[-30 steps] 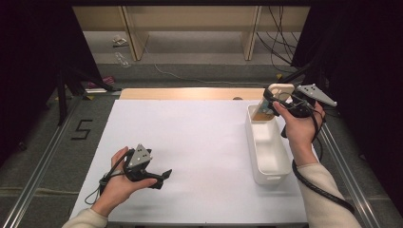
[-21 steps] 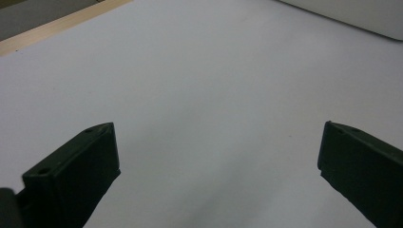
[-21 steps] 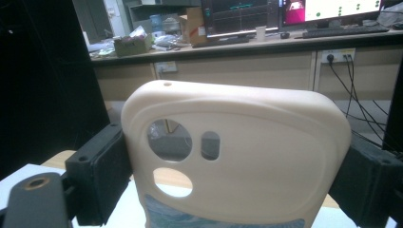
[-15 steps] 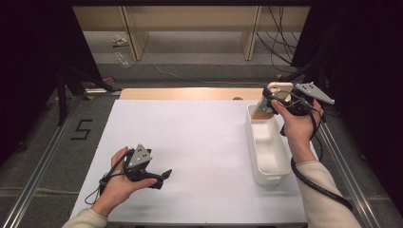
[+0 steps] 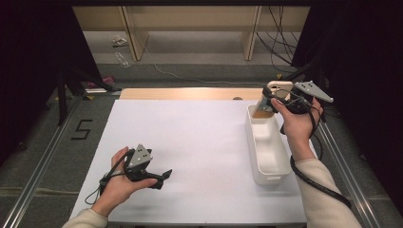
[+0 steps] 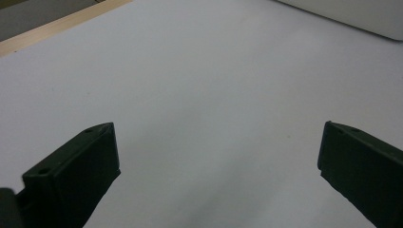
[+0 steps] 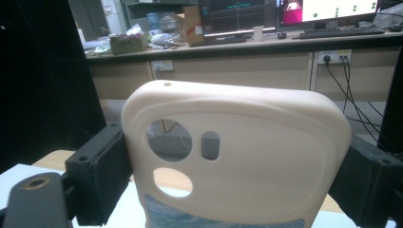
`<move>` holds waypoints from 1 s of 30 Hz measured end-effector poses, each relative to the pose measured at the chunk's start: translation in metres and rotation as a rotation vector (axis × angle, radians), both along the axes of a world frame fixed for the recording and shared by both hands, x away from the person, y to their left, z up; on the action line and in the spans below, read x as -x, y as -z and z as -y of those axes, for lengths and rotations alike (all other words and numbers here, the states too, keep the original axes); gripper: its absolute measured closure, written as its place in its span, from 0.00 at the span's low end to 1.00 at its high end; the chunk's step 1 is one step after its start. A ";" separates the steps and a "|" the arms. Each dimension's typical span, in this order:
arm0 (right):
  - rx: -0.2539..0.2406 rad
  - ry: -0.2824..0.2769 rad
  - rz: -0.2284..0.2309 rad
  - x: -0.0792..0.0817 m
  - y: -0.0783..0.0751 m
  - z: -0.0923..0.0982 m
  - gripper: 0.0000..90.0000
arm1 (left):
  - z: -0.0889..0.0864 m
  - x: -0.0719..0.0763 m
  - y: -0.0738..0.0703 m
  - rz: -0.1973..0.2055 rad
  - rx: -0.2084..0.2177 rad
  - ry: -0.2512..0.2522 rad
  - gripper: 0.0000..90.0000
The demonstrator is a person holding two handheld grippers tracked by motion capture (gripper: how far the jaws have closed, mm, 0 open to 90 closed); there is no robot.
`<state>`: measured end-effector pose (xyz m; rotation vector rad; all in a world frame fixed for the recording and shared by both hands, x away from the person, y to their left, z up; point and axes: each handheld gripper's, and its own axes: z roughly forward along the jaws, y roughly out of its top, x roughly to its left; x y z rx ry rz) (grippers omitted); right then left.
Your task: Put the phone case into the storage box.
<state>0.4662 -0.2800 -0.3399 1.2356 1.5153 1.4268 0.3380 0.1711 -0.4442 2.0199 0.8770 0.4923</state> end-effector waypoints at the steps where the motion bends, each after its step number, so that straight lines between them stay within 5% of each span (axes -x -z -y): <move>1: 0.000 0.000 0.001 0.000 0.000 0.000 0.14 | 0.000 0.000 0.000 0.000 0.001 -0.001 0.00; 30: 0.014 0.009 -0.004 -0.010 0.003 -0.002 0.14 | 0.000 0.000 0.000 0.000 0.001 0.000 0.00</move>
